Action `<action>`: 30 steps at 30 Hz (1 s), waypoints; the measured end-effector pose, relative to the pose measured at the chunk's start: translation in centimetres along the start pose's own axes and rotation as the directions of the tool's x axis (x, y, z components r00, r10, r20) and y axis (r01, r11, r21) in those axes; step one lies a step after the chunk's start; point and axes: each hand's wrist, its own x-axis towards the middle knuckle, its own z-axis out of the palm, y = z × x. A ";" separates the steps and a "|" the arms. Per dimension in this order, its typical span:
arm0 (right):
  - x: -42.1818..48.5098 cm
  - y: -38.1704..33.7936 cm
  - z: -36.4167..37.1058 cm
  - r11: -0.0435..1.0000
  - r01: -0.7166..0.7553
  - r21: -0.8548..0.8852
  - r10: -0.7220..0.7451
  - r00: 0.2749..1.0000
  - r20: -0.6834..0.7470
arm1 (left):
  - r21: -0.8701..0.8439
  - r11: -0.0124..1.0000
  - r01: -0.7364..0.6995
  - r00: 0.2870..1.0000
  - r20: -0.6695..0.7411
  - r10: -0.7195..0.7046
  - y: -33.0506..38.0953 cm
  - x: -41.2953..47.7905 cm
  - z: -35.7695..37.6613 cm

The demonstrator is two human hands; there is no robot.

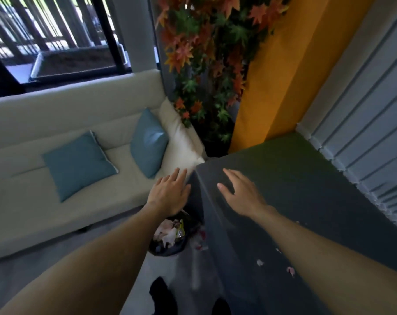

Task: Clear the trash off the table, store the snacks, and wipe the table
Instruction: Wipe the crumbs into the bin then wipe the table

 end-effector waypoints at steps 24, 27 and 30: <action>13.0 -4.4 24.0 0.981 -0.192 -0.017 0.188 0.934 0.303 | -0.072 0.976 0.207 0.933 0.315 -0.175 -22.4 7.4 13.8; 14.0 -2.4 28.2 0.971 -0.240 -0.017 0.231 0.907 0.353 | -0.083 0.957 0.279 0.898 0.375 -0.229 -23.9 8.8 18.2; 14.8 0.0 32.6 0.962 -0.271 0.010 0.246 0.886 0.393 | -0.111 0.930 0.349 0.863 0.424 -0.273 -25.9 10.5 23.7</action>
